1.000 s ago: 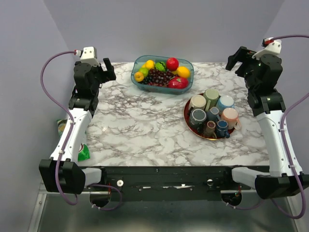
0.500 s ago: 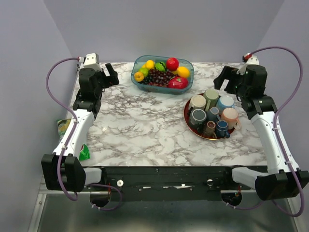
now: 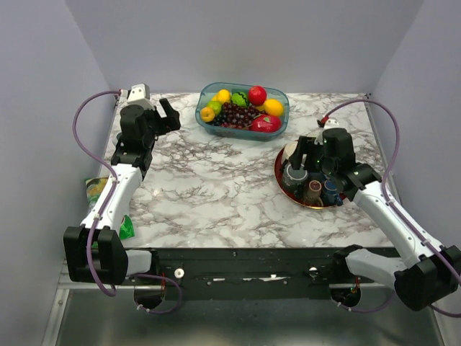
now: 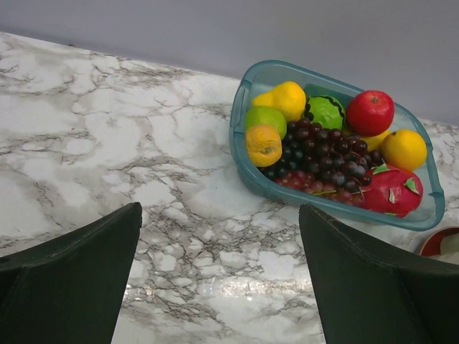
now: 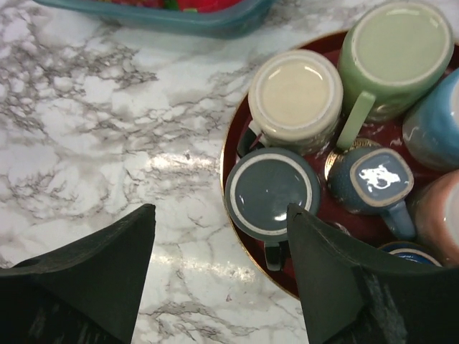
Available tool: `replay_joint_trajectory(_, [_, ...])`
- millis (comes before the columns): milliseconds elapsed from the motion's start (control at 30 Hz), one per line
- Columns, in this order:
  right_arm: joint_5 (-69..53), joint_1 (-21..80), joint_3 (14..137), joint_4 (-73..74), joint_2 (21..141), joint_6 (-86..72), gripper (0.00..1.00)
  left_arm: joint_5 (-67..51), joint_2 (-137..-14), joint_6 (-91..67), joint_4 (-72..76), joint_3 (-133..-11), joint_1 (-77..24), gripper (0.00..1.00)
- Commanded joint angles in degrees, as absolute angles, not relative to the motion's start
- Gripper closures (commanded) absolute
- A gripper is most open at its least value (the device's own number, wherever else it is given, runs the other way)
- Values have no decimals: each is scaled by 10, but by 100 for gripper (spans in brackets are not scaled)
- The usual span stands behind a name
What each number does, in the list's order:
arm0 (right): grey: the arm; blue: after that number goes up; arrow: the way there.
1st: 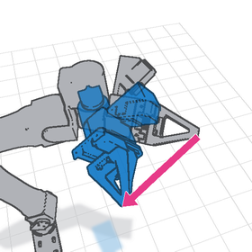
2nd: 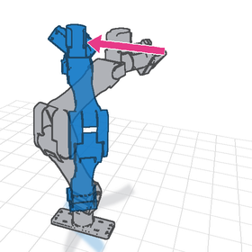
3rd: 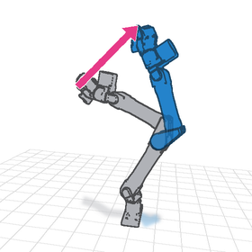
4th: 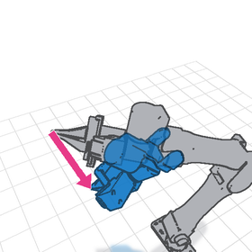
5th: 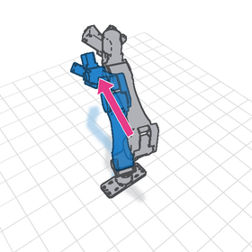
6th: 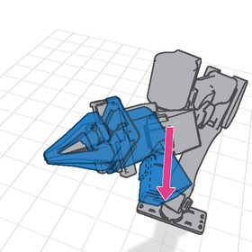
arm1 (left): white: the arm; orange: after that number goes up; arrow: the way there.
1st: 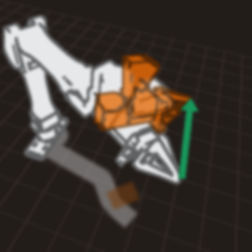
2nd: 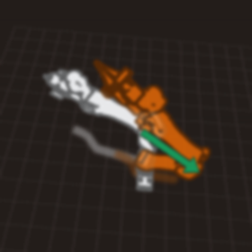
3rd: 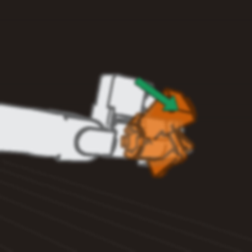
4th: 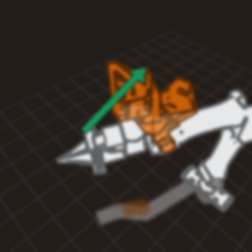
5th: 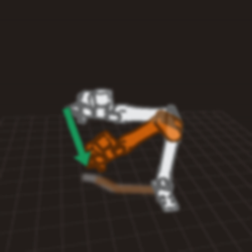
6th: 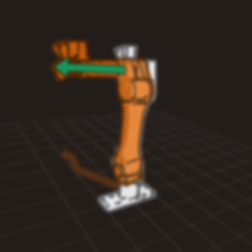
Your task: Turn the mug right side up
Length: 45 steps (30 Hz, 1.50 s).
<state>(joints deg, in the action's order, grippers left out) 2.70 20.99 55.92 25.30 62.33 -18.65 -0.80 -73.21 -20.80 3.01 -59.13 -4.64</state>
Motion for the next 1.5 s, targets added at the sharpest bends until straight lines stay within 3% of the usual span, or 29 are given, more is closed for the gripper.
replay_joint_trajectory(0, [93, 237, 523, 243, 649, -243, 23, -57, -730, -207, 47, -580, -49, 1])
replay_joint_trajectory(67, [102, 243, 521, 254, 660, -257, 31, -70, -731, -209, 46, -578, -49, 1])
replay_joint_trajectory(167, [124, 258, 524, 271, 688, -269, 35, -80, -732, -210, 49, -576, -49, 1])
replay_joint_trajectory(533, [194, 277, 497, 297, 732, -341, 36, -102, -748, -214, 34, -585, -49, 1])
replay_joint_trajectory(933, [178, 287, 477, 293, 764, -365, 40, -100, -764, -223, 10, -593, -49, 1])
replay_joint_trajectory(1333, [220, 289, 481, 307, 802, -367, 52, -96, -768, -230, 1, -596, -49, 1])
replay_joint_trajectory(1433, [227, 289, 481, 304, 811, -359, 57, -87, -767, -232, 1, -594, -49, 1])
replay_joint_trajectory(1467, [230, 289, 481, 303, 813, -357, 64, -86, -766, -231, 1, -594, -49, 1])
